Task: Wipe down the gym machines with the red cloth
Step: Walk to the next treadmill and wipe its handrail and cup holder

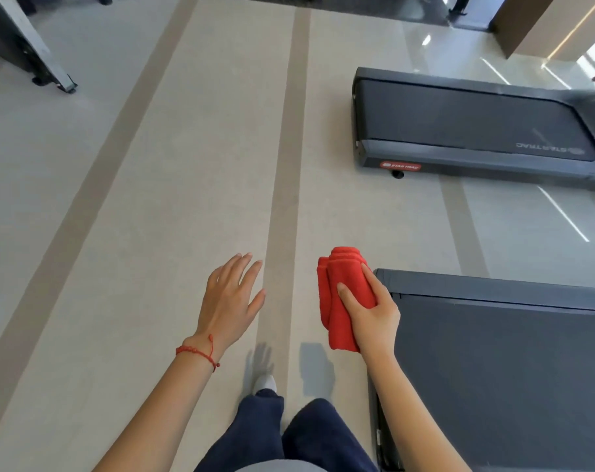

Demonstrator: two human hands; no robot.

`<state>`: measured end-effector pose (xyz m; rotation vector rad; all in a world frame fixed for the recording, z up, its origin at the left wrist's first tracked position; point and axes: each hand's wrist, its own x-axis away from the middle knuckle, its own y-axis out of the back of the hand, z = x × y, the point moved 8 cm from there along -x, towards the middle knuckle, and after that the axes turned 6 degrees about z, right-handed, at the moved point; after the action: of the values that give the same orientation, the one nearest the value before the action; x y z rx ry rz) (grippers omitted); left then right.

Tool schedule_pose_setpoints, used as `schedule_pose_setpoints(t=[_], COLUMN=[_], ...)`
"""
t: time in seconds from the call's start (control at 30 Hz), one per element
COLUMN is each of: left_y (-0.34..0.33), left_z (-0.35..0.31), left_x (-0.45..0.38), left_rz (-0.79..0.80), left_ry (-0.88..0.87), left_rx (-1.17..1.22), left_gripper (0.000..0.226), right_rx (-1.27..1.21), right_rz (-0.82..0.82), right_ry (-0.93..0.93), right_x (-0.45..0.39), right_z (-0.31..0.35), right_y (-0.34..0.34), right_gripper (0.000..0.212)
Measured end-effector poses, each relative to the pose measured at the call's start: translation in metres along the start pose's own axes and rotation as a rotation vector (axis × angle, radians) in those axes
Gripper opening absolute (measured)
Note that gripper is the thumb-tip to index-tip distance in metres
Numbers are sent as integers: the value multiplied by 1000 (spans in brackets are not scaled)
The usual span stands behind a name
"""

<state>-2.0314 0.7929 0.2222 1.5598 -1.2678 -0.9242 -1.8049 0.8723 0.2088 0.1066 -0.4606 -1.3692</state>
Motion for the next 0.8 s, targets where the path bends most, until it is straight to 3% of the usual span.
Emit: schedule_pose_setpoints(t=[0.8], left_y=[-14], left_z=[38], left_x=[-325], left_rz=[62], left_ry=[-19], left_rx=[2], left_gripper=[44], right_rx=[13], right_rz=[-26], right_ry=[-78], right_x=[-313], right_z=[55], right_y=[-22], right_gripper=[51])
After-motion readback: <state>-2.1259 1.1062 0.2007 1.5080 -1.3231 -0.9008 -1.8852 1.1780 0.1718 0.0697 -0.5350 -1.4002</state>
